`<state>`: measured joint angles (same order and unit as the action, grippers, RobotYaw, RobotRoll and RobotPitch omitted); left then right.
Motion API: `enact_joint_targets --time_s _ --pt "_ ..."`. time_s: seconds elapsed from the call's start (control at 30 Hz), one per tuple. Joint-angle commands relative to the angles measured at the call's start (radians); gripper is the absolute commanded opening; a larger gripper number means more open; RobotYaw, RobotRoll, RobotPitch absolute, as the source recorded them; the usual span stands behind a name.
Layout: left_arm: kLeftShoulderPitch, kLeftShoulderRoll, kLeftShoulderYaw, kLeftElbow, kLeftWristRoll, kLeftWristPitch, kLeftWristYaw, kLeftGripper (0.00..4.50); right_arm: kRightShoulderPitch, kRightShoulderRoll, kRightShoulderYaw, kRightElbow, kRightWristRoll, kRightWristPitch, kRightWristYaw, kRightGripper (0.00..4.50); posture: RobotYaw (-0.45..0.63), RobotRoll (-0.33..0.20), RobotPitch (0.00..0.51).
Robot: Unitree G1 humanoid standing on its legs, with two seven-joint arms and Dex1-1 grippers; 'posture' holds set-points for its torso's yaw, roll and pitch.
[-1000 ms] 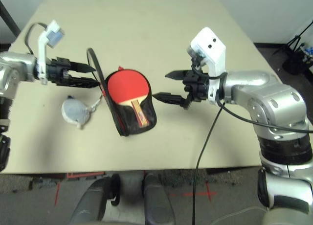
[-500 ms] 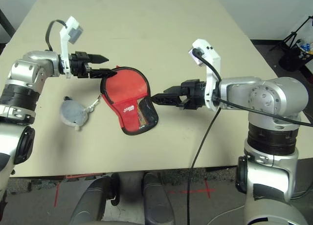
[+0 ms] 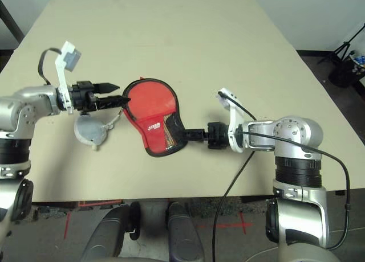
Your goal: Store the ping-pong paddle in its case and zip it.
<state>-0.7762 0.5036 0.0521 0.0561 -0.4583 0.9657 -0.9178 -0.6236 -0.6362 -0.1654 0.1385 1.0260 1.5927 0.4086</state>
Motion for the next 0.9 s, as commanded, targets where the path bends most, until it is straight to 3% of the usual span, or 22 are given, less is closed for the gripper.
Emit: enact_joint_targets --time_s 0.03,0.3,0.57,0.77,0.9 --pt "0.013 -0.017 0.01 -0.033 -0.033 0.021 0.039 4.5 0.005 0.036 0.032 0.052 0.048 0.022 -0.06 4.48 -0.05 0.0 0.194" --pt "0.003 -0.023 -0.01 -0.016 -0.049 0.007 0.06 4.5 -0.032 0.138 -0.001 0.138 0.053 0.022 -0.158 4.48 -0.05 0.0 0.197" --pt "-0.01 -0.032 -0.016 -0.004 -0.06 -0.002 0.073 4.5 -0.078 0.31 -0.091 0.21 0.001 0.022 -0.253 4.48 -0.05 0.0 0.198" --pt "-0.014 -0.034 -0.014 0.0 -0.06 -0.006 0.079 4.5 -0.099 0.369 -0.12 0.232 -0.049 0.022 -0.276 4.48 -0.04 0.0 0.197" --pt "-0.01 -0.029 -0.011 -0.005 -0.063 -0.004 0.082 4.5 -0.104 0.377 -0.121 0.23 -0.07 0.022 -0.268 3.29 -0.04 0.0 0.196"
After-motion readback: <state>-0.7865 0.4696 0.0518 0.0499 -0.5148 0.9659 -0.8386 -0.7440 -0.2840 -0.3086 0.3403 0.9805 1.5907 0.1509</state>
